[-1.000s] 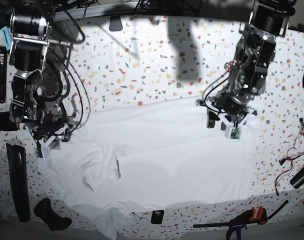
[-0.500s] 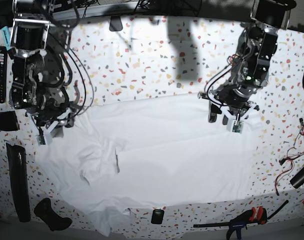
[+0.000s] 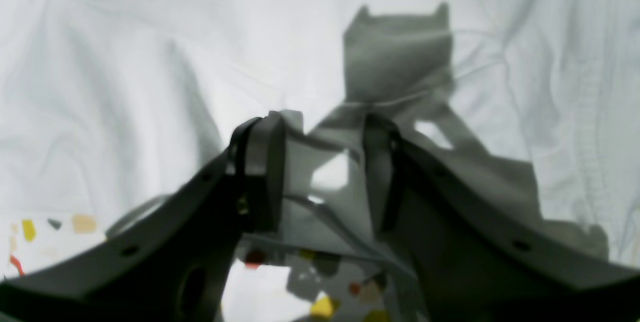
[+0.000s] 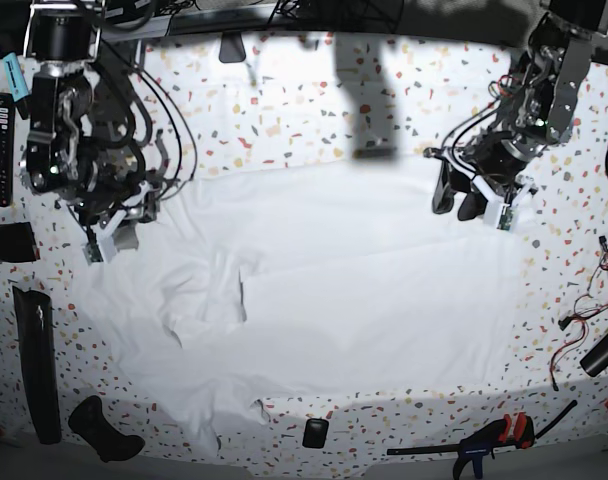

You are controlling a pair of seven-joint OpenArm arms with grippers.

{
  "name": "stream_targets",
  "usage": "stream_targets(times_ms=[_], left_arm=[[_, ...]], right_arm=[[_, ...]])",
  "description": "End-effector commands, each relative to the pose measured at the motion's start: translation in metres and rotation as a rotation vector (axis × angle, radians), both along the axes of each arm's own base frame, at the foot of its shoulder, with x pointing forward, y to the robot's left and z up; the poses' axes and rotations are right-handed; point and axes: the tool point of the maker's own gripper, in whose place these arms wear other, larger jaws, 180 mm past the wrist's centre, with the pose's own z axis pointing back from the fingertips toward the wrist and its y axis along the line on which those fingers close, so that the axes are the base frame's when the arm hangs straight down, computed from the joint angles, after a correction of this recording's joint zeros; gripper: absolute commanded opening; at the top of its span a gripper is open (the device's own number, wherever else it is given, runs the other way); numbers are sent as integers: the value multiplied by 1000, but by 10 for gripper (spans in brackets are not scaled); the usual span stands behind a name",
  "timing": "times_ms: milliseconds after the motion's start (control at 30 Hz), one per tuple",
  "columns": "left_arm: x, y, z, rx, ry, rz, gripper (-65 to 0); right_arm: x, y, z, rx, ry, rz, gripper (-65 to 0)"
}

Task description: Fold the T-shirt properly

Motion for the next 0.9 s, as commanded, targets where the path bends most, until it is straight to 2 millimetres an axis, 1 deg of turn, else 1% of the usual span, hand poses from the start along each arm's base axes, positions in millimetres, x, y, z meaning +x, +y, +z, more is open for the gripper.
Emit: stream_targets(times_ms=[0, 100, 200, 333, 467, 633, 767, 867], left_arm=[[-63, 32, -54, 167, 300, 1, -388], [-70, 37, -56, 166, 315, 16, -388], [-80, 38, -56, 161, 325, 15, -388], [-93, 35, -42, 136, 300, 7, -390], [-106, 43, -33, 142, 293, 32, -390], [-120, 59, -35, 154, 316, 75, -390], [-136, 58, -39, 151, 348, 65, -390], [-149, 54, -41, 143, 370, 44, -390]], right_arm=[[-5, 0, 2, -11, 3, 14, -400], [-24, 4, -2, -22, 19, 35, -400], [-37, 10, 2, -34, 14, 61, -400], [-51, 18, 10, -57, 12, 96, -400], [-66, 24, 15, -81, 24, 127, -400], [-94, 31, 15, -95, 60, 160, -400], [-115, 34, 12, -104, 101, 178, -400], [-124, 36, 11, -103, 114, 185, -400]])
